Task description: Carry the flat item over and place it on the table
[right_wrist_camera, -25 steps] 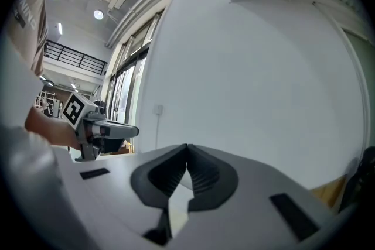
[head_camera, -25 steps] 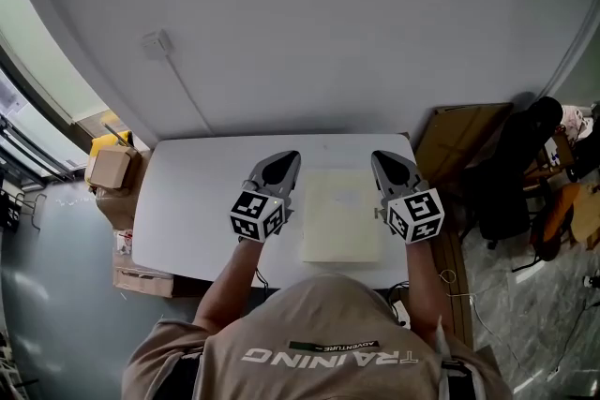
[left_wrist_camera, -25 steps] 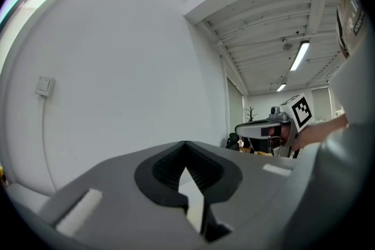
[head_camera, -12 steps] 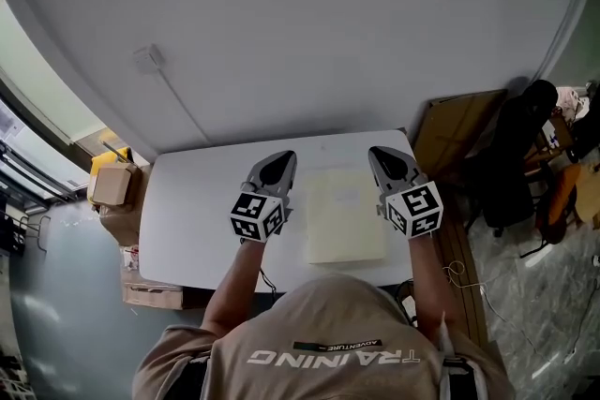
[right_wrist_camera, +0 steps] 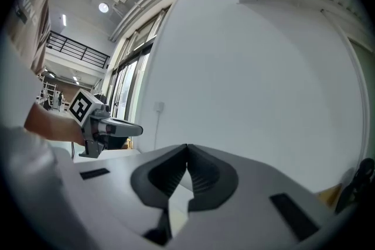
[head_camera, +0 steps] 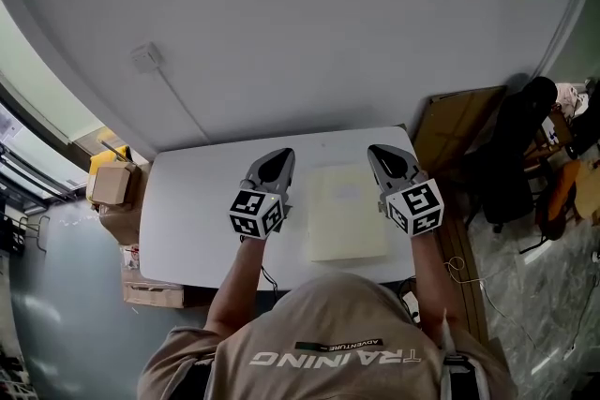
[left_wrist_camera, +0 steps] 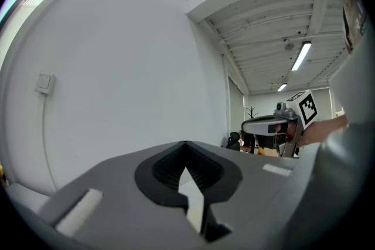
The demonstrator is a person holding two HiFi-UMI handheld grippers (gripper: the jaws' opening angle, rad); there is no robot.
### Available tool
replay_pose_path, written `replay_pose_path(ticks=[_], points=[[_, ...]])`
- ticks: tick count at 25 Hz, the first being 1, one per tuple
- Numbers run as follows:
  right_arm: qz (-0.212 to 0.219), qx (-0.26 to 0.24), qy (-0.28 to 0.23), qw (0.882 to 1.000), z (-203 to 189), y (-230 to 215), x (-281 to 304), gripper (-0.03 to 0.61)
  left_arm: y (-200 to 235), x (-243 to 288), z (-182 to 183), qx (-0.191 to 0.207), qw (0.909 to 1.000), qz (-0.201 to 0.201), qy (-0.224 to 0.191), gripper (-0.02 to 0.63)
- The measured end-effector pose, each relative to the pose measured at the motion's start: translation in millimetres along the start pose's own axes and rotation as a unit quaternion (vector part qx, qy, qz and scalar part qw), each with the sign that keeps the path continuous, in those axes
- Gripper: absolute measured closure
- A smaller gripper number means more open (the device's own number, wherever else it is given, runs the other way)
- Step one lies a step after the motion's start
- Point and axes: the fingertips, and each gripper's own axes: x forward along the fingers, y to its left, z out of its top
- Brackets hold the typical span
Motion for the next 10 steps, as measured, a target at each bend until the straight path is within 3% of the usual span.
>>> replay_pose_path(ticks=[10], points=[[0.005,0.006,0.009,1.000,-7,8,1,0.572,0,-11,-8,-0.003,0.9999,0.006,0.009,0.609]])
